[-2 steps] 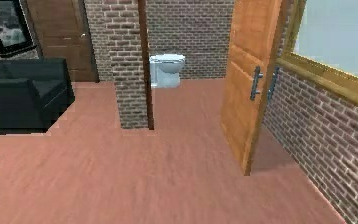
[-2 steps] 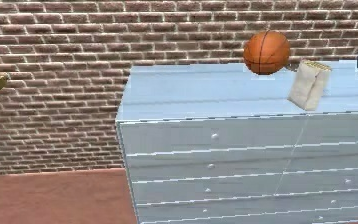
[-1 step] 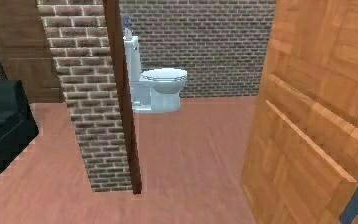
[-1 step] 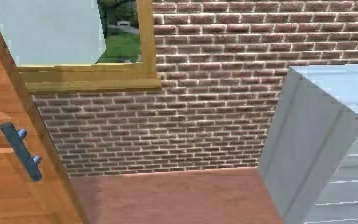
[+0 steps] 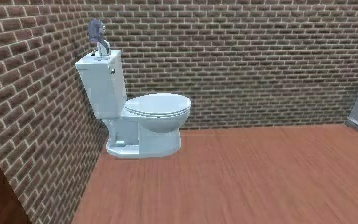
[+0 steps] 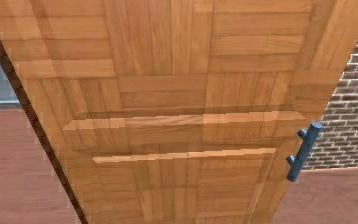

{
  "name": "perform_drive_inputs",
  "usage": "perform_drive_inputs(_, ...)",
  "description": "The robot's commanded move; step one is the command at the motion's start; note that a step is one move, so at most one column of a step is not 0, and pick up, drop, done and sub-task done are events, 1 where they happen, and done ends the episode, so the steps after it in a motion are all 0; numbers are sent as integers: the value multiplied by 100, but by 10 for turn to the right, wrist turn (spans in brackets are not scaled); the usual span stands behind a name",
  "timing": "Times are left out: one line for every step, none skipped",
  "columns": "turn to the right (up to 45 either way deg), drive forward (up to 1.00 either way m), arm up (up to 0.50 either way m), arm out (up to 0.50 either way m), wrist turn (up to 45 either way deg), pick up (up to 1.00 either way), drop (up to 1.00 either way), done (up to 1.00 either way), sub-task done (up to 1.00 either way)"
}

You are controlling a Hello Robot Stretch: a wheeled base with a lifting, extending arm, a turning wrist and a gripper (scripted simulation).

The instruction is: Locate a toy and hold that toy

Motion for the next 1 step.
perform_drive_inputs(-30, 0, 0, 0, 0, 0, 0, 0, 0)
